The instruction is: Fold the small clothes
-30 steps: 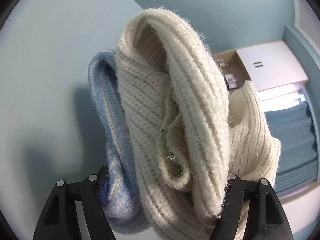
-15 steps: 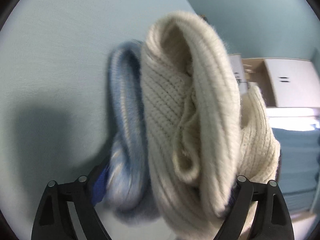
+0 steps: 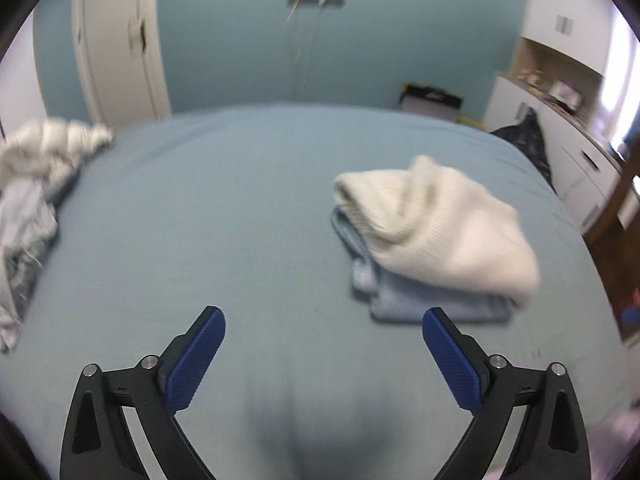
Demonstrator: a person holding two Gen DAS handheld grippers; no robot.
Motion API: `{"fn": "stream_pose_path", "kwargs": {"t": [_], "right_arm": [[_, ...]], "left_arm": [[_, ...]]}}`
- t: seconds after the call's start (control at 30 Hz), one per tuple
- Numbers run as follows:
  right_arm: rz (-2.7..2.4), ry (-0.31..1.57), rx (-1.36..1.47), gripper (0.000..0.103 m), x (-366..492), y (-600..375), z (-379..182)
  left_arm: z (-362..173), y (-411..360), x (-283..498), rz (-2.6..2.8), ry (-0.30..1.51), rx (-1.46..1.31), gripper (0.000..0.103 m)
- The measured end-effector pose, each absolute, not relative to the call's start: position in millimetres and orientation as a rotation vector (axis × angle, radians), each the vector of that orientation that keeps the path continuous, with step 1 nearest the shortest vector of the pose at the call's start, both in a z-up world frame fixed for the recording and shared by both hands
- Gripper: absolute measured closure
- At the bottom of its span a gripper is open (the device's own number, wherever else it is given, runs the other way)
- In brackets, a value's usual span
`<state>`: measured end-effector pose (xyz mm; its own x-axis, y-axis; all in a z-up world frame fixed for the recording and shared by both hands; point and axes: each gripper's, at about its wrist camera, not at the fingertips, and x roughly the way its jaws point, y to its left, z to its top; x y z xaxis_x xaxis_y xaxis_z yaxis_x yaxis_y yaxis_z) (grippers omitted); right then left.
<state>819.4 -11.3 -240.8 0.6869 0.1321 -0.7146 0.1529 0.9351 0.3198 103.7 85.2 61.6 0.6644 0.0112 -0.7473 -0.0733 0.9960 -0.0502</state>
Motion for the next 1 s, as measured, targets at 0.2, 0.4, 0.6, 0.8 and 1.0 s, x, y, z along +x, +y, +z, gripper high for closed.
{"fn": "stream_pose_path", "kwargs": {"t": [0.2, 0.4, 0.6, 0.8, 1.0], "right_arm": [[-0.170, 0.678, 0.316, 0.001, 775, 51, -236], [-0.345, 0.529, 0.305, 0.001, 772, 72, -238], [-0.409, 0.570, 0.241, 0.001, 803, 83, -252], [-0.442, 0.600, 0.137, 0.001, 847, 83, -258], [-0.451, 0.577, 0.080, 0.001, 863, 82, -252]], "left_arm": [[92, 51, 13, 0.037, 0.689, 0.105, 0.000], [44, 23, 51, 0.016, 0.653, 0.175, 0.000], [5, 64, 118, 0.015, 0.782, 0.116, 0.000], [-13, 83, 144, 0.042, 0.827, 0.029, 0.000], [-23, 85, 170, 0.057, 0.778, 0.029, 0.000]]}}
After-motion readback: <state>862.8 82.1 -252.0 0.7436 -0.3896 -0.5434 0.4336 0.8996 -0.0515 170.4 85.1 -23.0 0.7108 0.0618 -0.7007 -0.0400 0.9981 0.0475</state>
